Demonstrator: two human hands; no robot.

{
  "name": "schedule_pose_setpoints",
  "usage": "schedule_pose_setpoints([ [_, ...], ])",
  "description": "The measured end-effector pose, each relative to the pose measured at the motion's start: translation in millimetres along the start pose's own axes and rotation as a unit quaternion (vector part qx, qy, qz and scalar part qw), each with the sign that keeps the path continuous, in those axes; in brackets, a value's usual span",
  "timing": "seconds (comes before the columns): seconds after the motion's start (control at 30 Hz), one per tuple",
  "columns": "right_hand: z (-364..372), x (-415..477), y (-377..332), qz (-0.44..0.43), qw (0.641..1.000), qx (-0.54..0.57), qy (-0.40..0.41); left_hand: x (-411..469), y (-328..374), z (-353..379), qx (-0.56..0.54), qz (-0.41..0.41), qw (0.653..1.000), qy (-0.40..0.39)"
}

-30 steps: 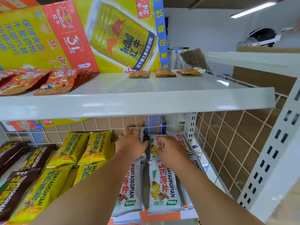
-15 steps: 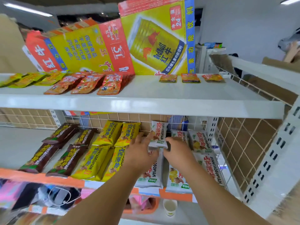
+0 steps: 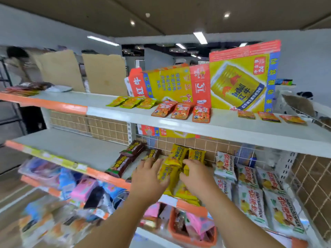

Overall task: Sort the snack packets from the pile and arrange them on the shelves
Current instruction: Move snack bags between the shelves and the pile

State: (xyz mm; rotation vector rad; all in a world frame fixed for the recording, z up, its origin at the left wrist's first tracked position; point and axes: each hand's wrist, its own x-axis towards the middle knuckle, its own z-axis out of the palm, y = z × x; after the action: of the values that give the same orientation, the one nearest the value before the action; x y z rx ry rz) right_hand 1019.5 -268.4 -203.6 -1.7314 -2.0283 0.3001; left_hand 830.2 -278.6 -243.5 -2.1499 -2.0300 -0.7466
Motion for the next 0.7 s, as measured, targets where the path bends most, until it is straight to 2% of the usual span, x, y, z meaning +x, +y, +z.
schedule_pose_setpoints([
  [0.2,39.9,-9.9,-148.5,-0.118,0.993,0.013,-0.026,-53.6,-122.5,-103.2,0.022,-0.078,0.993,0.082],
  [0.4,56.4,-19.1,-299.0,-0.237,0.970,0.045,-0.036,-100.0,-227.4,-229.5,0.072,-0.159,0.972,0.154],
  [0.53,64.5,-12.5,-369.4,-0.275,0.957,0.081,-0.042,-122.2,-269.6,-288.4,0.090,-0.199,0.959,0.183],
  [0.7,76.0,0.7,-426.0,-0.292,0.949,0.105,-0.052,-130.5,-319.6,-324.9,0.109,-0.227,0.948,0.194],
])
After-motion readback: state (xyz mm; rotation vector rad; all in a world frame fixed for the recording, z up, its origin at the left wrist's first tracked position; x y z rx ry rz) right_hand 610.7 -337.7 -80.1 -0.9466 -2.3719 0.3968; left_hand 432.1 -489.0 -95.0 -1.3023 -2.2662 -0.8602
